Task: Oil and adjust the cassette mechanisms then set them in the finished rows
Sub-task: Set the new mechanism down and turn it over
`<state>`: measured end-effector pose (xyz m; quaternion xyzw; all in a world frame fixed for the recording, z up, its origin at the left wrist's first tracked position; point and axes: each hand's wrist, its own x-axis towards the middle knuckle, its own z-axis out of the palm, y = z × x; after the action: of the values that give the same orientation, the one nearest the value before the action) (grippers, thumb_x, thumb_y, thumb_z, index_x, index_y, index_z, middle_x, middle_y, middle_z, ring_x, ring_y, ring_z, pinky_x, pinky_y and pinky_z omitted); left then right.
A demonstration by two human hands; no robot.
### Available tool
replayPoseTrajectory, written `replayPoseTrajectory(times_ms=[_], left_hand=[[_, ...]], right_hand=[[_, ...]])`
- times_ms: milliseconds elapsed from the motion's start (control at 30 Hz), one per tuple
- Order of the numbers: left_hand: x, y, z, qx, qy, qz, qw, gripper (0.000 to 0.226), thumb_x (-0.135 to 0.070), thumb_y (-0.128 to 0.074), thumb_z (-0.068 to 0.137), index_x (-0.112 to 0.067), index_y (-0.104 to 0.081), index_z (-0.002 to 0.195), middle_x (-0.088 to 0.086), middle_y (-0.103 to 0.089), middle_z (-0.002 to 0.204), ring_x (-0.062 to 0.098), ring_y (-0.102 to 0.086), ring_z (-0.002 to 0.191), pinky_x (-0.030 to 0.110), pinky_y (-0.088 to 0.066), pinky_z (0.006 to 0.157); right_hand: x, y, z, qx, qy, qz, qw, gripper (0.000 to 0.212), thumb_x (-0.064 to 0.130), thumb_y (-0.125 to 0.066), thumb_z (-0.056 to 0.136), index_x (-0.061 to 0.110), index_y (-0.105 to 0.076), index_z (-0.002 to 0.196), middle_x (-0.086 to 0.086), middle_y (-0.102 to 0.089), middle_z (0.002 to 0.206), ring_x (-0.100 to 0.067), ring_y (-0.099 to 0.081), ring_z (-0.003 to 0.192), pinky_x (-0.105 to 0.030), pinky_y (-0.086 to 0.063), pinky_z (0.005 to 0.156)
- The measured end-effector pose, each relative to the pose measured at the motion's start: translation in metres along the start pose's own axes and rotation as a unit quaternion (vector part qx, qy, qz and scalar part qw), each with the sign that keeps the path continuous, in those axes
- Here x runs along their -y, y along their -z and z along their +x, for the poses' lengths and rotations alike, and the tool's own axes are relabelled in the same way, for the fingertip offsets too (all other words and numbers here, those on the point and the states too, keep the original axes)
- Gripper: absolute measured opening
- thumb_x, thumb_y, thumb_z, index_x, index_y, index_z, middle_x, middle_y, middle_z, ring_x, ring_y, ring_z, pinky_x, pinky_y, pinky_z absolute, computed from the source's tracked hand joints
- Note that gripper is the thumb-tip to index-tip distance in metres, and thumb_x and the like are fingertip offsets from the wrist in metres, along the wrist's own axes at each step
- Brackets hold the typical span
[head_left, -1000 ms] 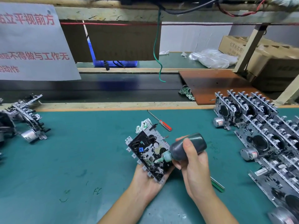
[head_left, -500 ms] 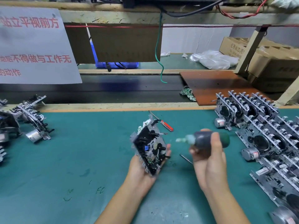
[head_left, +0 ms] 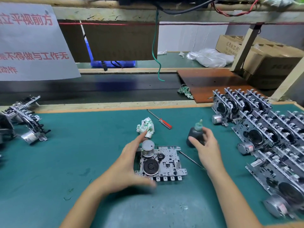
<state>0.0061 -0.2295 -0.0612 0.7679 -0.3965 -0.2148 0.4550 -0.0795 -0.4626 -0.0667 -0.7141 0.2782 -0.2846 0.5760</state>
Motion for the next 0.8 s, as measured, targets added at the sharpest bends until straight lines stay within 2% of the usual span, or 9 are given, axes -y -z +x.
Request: replayPoseTrajectory(times_ms=[100,200,267,333,433,533,633,700,800], left_hand=[[0.010,0.003,-0.008,0.034,-0.056,0.096,0.993,0.122,-0.058,-0.085,0.052,-0.060,0.000,0.139,-0.050,-0.011,0.136,-0.017,-0.014,0.133,0.000,-0.015,0.104],[0.011,0.003,-0.005,-0.014,-0.065,0.094,0.993,0.112,-0.045,-0.088,0.058,-0.054,-0.010,0.138,-0.051,-0.015,0.134,-0.014,-0.019,0.133,0.000,-0.017,0.103],[0.011,0.002,-0.006,-0.001,-0.060,0.081,0.995,0.117,-0.047,-0.088,0.057,-0.058,-0.005,0.140,-0.047,-0.017,0.135,-0.012,-0.020,0.134,0.001,-0.016,0.103],[0.012,0.002,-0.008,0.022,-0.062,0.080,0.995,0.125,-0.054,-0.086,0.053,-0.063,0.005,0.138,-0.044,-0.014,0.137,-0.012,-0.016,0.135,0.001,-0.015,0.104],[0.012,-0.003,-0.009,0.024,-0.064,0.095,0.993,0.127,-0.062,-0.083,0.049,-0.061,0.010,0.136,-0.047,-0.005,0.139,-0.013,-0.012,0.136,0.002,-0.013,0.106],[0.009,-0.006,-0.007,-0.008,-0.054,0.095,0.994,0.121,-0.065,-0.080,0.049,-0.064,0.006,0.134,-0.050,-0.007,0.136,-0.014,-0.016,0.134,0.005,-0.018,0.106],[0.007,-0.007,-0.008,-0.020,-0.049,0.100,0.994,0.119,-0.065,-0.081,0.049,-0.068,0.004,0.132,-0.052,-0.010,0.135,-0.016,-0.019,0.132,0.001,-0.019,0.102],[0.007,-0.007,-0.011,-0.036,-0.046,0.081,0.995,0.123,-0.062,-0.083,0.048,-0.061,0.002,0.137,-0.043,-0.014,0.141,-0.015,-0.021,0.133,0.001,-0.020,0.102],[-0.002,-0.006,-0.004,-0.089,0.001,-0.114,0.990,0.128,-0.057,-0.083,0.041,-0.039,-0.010,0.145,-0.013,-0.026,0.151,-0.005,-0.032,0.134,0.010,-0.028,0.106]], right_hand=[[0.007,0.000,-0.007,-0.065,0.020,-0.014,0.998,0.047,0.009,-0.072,0.081,0.020,-0.045,0.117,-0.001,-0.055,0.118,-0.011,-0.051,0.106,-0.014,-0.039,0.087],[0.024,0.002,-0.023,-0.183,0.192,-0.080,0.961,0.046,0.017,-0.075,0.077,0.024,-0.046,0.112,0.000,-0.054,0.103,-0.019,-0.052,0.096,-0.034,-0.042,0.083],[0.038,0.003,-0.035,-0.083,0.277,-0.100,0.952,0.042,0.026,-0.073,0.075,0.030,-0.048,0.109,0.003,-0.055,0.099,-0.014,-0.053,0.091,-0.025,-0.041,0.081],[0.049,0.000,-0.043,0.147,0.274,-0.190,0.931,0.058,0.050,-0.070,0.071,0.038,-0.044,0.121,0.009,-0.052,0.118,-0.002,-0.048,0.110,-0.014,-0.035,0.092],[0.047,-0.009,-0.041,0.361,0.255,-0.436,0.784,0.117,0.075,-0.067,0.056,0.026,-0.015,0.149,0.011,-0.022,0.152,-0.002,-0.015,0.139,-0.019,-0.007,0.114],[0.044,-0.018,-0.036,0.366,0.265,-0.543,0.707,0.128,0.069,-0.074,0.055,0.014,-0.009,0.151,0.003,-0.027,0.149,-0.013,-0.024,0.137,-0.029,-0.012,0.115],[0.048,-0.025,-0.030,0.340,0.284,-0.578,0.686,0.108,0.062,-0.077,0.055,0.011,-0.032,0.138,-0.001,-0.046,0.123,-0.022,-0.051,0.112,-0.035,-0.043,0.090],[0.053,-0.026,-0.030,0.330,0.314,-0.587,0.669,0.090,0.062,-0.076,0.055,0.014,-0.044,0.124,-0.001,-0.053,0.111,-0.024,-0.057,0.099,-0.034,-0.044,0.078],[0.063,-0.017,-0.027,0.353,0.277,-0.509,0.735,0.078,0.066,-0.075,0.052,0.022,-0.052,0.112,0.007,-0.062,0.104,-0.017,-0.060,0.096,-0.031,-0.046,0.081]])
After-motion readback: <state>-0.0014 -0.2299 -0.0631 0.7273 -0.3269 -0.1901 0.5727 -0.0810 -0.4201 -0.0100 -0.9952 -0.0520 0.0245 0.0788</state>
